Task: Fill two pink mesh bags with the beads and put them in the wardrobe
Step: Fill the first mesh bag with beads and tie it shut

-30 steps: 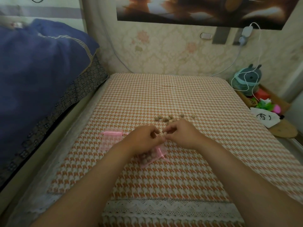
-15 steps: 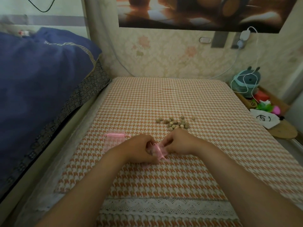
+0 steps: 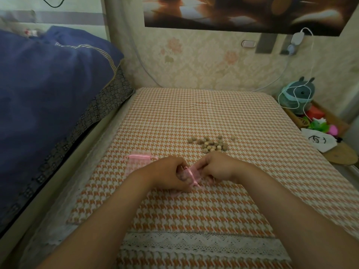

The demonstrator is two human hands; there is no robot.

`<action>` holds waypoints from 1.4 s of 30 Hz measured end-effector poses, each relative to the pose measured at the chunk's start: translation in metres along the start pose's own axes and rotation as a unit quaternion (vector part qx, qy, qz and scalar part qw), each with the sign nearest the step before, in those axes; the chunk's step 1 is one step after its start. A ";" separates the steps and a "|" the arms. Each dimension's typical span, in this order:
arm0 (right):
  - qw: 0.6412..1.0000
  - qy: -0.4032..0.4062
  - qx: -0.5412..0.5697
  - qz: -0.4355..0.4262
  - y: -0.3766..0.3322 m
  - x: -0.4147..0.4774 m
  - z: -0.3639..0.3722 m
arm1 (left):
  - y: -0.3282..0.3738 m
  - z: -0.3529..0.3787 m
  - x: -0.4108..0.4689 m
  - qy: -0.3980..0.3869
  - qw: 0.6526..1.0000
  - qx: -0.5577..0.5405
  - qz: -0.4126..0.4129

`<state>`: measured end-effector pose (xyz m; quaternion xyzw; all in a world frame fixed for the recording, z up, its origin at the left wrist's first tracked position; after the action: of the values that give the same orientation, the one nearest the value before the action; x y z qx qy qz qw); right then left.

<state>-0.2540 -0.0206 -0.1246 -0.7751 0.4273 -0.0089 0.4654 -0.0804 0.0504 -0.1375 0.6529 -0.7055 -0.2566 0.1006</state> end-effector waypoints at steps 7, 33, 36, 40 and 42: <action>0.999 0.013 0.040 -0.004 0.001 -0.002 -0.004 | 0.001 -0.003 0.002 -0.016 1.000 -0.017 -0.017; 0.955 0.271 -0.109 -0.048 0.031 0.031 -0.030 | 0.015 0.019 0.090 0.161 0.987 -0.011 -0.018; 0.957 0.241 -0.153 -0.045 0.030 0.031 -0.024 | 0.016 0.019 0.089 0.168 0.986 -0.004 -0.009; 0.954 0.269 -0.125 -0.044 0.028 0.033 -0.024 | 0.016 0.018 0.087 0.171 0.985 -0.027 -0.016; 0.953 0.273 -0.124 -0.042 0.030 0.035 -0.023 | 0.017 0.017 0.086 0.172 0.984 -0.041 -0.023</action>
<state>-0.2605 -0.0665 -0.1471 -0.8116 0.5033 -0.1868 0.2304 -0.1144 -0.0286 -0.1604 0.6986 -0.6515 -0.1712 0.2412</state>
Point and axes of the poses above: each hand's wrist, its own x-axis towards the middle knuckle, its own z-axis out of the palm, y = z × x, the point moved 2 cm from there along x, towards the middle knuckle
